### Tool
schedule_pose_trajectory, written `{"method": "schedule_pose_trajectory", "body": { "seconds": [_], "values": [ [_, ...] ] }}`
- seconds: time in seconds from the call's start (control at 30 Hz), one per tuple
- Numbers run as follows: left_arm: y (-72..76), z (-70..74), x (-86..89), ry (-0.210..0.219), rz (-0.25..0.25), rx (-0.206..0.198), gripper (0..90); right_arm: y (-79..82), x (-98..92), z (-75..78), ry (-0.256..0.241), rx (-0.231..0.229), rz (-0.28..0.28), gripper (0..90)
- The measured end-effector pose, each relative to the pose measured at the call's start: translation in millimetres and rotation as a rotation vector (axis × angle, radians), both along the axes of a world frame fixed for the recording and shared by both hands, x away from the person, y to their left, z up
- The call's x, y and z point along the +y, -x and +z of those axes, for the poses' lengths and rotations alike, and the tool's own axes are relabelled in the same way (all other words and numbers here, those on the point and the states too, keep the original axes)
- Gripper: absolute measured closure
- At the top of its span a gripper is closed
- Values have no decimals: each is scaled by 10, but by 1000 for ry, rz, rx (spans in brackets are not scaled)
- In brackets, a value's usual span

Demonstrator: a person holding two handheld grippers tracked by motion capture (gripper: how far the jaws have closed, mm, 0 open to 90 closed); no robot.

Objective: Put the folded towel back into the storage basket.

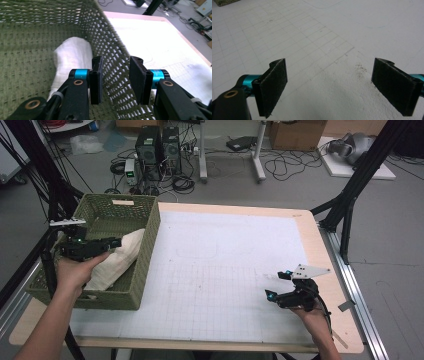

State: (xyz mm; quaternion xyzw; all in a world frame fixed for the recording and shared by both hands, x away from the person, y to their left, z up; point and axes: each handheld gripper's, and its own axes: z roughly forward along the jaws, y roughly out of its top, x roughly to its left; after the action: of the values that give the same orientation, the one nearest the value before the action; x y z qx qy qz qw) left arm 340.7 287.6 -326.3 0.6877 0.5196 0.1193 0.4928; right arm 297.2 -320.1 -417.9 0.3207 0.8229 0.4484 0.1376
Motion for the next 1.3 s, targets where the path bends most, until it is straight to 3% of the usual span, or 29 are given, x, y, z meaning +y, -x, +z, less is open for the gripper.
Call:
{"method": "schedule_pose_trajectory", "body": {
  "seconds": [0.33,0.63,1.3],
  "values": [
    [59,96,-136,-38,-37,-38,601,0,8,2,2,-1,2,124],
    [110,143,-250,-44,-69,-75,567,4,2,5,-1,-1,-1,124],
    [277,221,-635,-86,-161,-191,480,21,6,14,-1,-14,0,124]
  ]
}}
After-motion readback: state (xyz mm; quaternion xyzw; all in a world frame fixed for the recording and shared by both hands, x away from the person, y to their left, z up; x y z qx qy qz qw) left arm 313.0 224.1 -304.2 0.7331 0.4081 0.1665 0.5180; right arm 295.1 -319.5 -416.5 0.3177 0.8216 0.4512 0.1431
